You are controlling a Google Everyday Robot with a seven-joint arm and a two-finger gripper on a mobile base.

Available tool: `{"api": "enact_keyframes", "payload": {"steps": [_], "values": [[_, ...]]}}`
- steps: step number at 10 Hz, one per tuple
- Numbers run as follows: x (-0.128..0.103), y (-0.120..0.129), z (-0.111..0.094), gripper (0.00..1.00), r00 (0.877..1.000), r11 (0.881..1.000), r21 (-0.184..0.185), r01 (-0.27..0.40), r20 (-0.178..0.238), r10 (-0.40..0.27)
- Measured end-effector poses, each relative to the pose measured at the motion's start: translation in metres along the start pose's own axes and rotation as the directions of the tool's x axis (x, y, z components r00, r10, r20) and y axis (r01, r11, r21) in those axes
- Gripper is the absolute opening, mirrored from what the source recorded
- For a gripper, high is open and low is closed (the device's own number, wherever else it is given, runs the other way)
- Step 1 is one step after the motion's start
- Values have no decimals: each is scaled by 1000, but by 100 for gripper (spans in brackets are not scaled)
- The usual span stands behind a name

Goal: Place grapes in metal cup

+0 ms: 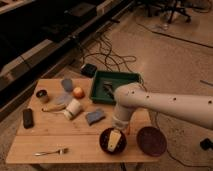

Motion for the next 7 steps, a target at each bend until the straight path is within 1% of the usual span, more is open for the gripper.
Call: {"api": "enact_keyframes", "payload": {"steps": [2, 5, 7], "values": [[-2, -3, 12, 80, 1000, 1000, -9, -13, -17, 13], [-6, -5, 18, 80, 999, 1000, -16, -15, -30, 15], [-10, -3, 20, 78, 999, 1000, -17, -2, -42, 1]]}}
